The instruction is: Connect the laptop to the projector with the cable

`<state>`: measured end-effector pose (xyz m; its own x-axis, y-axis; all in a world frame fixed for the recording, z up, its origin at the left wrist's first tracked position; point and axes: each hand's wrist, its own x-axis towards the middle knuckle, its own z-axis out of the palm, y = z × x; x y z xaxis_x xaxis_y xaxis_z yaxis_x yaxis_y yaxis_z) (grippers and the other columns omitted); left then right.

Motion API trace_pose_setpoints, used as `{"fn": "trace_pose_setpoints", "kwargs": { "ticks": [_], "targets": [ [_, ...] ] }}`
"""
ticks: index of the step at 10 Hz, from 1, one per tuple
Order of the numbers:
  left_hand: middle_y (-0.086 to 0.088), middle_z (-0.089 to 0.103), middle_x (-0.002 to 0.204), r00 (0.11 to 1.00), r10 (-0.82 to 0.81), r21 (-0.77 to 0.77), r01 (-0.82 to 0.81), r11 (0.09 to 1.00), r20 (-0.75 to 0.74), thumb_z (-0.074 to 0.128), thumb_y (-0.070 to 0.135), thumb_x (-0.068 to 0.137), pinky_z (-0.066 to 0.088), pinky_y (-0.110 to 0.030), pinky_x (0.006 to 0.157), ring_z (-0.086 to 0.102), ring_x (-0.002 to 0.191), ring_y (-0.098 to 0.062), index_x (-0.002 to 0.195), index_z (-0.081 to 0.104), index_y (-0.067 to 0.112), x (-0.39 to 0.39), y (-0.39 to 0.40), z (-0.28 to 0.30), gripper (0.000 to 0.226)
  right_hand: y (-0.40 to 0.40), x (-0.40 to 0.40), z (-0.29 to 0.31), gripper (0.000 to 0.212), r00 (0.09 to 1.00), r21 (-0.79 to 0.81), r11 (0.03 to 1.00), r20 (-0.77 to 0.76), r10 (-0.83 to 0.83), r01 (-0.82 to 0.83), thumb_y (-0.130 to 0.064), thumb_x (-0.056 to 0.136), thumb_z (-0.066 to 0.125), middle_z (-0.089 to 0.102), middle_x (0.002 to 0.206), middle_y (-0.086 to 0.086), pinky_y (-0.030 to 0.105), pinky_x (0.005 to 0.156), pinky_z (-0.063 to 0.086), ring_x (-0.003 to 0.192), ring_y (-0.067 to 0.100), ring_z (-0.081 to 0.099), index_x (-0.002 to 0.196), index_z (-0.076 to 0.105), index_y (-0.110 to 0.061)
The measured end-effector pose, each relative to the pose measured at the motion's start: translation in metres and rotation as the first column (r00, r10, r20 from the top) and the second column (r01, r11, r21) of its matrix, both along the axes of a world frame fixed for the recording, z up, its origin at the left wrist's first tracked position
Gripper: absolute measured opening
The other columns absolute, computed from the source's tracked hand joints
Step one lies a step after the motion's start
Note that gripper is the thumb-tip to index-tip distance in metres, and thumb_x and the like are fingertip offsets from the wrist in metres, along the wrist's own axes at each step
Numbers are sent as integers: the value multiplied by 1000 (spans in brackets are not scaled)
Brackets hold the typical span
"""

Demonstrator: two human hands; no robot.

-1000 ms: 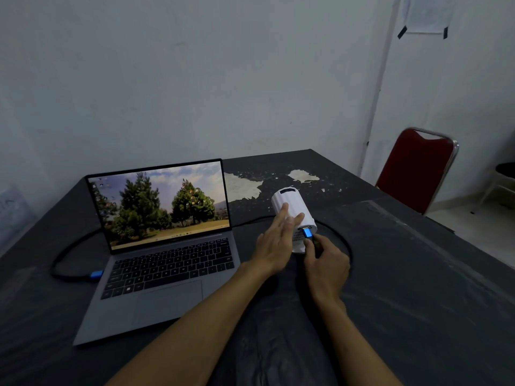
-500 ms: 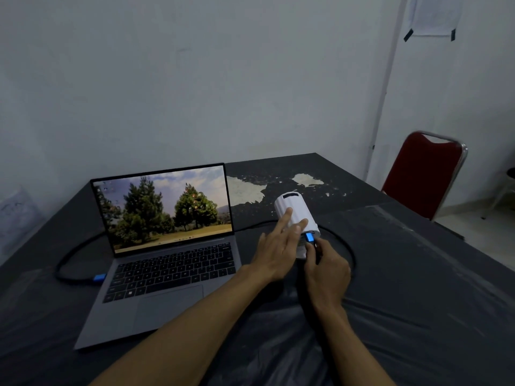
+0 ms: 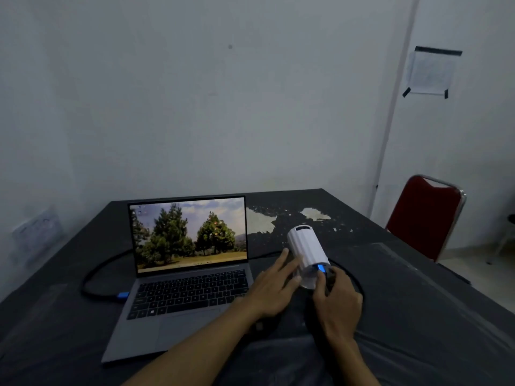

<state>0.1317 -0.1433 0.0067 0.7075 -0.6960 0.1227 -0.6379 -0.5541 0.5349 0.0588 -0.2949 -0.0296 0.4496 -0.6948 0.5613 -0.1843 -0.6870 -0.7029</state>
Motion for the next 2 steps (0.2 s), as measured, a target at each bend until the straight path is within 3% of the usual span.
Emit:
{"fn": "trace_pose_setpoints", "kwargs": {
  "ticks": [2],
  "targets": [
    [18,-11,170,988,108,33,-112,993,106,29,61,102,-2,-57,125,7,158,-14,158,5,55,5,87,0,61,1,0,1,32,999,-117,993,37,-3,7,-15,84,75,67,109,10,49,85,49,98,32,64,114,66,-11]
  ]
}}
